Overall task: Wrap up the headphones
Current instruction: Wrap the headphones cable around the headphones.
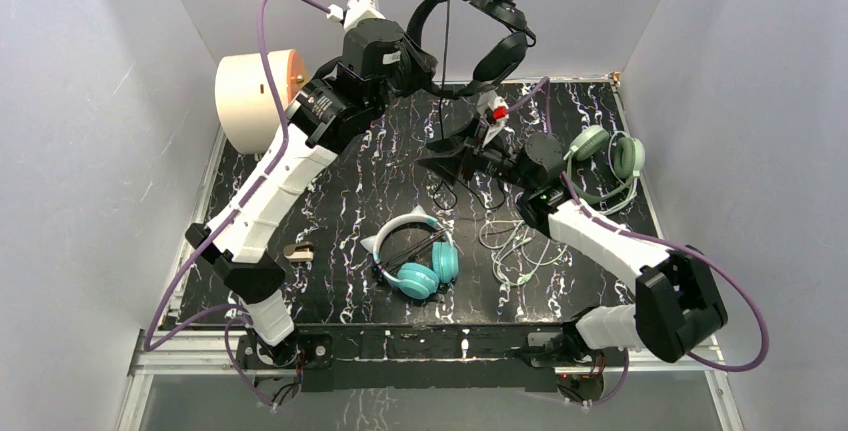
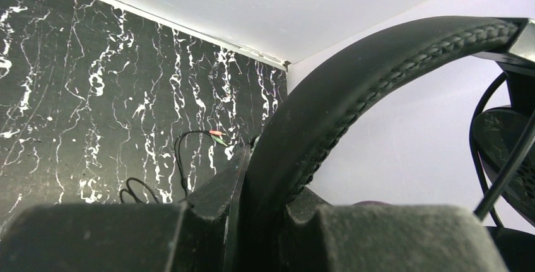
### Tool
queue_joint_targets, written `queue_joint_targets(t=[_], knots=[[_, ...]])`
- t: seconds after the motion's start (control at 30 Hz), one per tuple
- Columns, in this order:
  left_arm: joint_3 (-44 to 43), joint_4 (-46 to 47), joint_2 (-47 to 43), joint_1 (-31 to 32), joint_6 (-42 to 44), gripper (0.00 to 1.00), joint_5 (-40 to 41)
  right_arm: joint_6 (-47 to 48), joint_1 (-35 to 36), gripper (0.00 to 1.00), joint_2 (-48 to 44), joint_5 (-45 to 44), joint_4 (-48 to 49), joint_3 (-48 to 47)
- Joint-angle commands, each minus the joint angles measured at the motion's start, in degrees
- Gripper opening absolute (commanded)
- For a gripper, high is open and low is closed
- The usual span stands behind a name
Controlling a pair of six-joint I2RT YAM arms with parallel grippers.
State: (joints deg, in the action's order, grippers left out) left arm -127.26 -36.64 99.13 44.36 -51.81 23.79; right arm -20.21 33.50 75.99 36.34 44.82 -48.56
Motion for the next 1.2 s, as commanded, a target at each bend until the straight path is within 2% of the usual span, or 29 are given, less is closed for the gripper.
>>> queue_joint_targets(t=[0.0, 0.1, 0.2, 0.33, 0.43, 0.53, 0.57, 0.6, 0.63, 0.77, 0.93, 1.03, 1.17], knots=[[-2.95, 1.32, -3.06, -0.08, 1.45, 0.0, 1.92, 0.32, -0.21, 0.43, -7.46, -9.92, -0.16, 3.7], [-1.4, 0.39, -4.61, -0.15, 2.44, 0.0, 4.71, 0.38, -0.54, 0.2, -15.21, -10.99, -3.67, 8.11], [1.7, 1.96, -6.37, -1.17, 2.35, 0.0, 5.11, 1.47, -0.61, 0.0, -20.5, -11.51, -13.94, 7.33], [1.71, 1.87, -6.37, -2.4, 1.96, 0.0, 3.89, 3.2, -0.62, 0.0, -23.39, -11.22, -24.14, 5.78], [1.66, 1.67, -6.38, -2.56, 1.74, 0.0, 3.11, 4.65, -0.59, 0.0, -23.27, -8.13, -22.9, 5.29], [0.63, 0.9, -6.19, -3.14, 1.19, 0.0, 1.16, 5.26, -0.7, 0.0, -21.75, -12.53, -28.1, 2.41], [-0.05, 0.56, -6.2, -3.28, 1.05, 0.0, 0.41, 5.39, -0.66, 0.05, -21.12, -14.86, -29.53, 2.04], [-0.37, 0.53, -6.27, -3.35, 1.03, 0.0, -0.31, 5.27, -0.69, 0.24, -20.32, -17.03, -30.32, 2.03], [-0.51, 0.44, -6.41, -3.33, 0.95, 0.0, -0.99, 5.22, -0.71, 0.38, -19.12, -18.32, -31.4, 1.78], [-0.07, 1.13, -6.51, -3.32, 0.07, 0.0, -3.79, 7.01, -1.06, 0.48, -13.32, -17.03, -35.64, -1.67], [-4.56, -1.55, -3.58, -4.12, 0.11, 0.0, -4.87, 9.38, -6.27, 0.75, -8.8, -10.28, -37.5, -3.2], [-5.66, -1.36, -2.94, -4.64, 0.2, 0.0, -5.47, 7.96, -12.25, 0.86, -7.96, 0.71, -32.6, 0.54], [-6.45, -0.5, -2.52, -5.74, 0.09, 0.0, -6.99, 10.51, -16.3, 0.93, -7.86, 2.88, -26.16, 6.79]])
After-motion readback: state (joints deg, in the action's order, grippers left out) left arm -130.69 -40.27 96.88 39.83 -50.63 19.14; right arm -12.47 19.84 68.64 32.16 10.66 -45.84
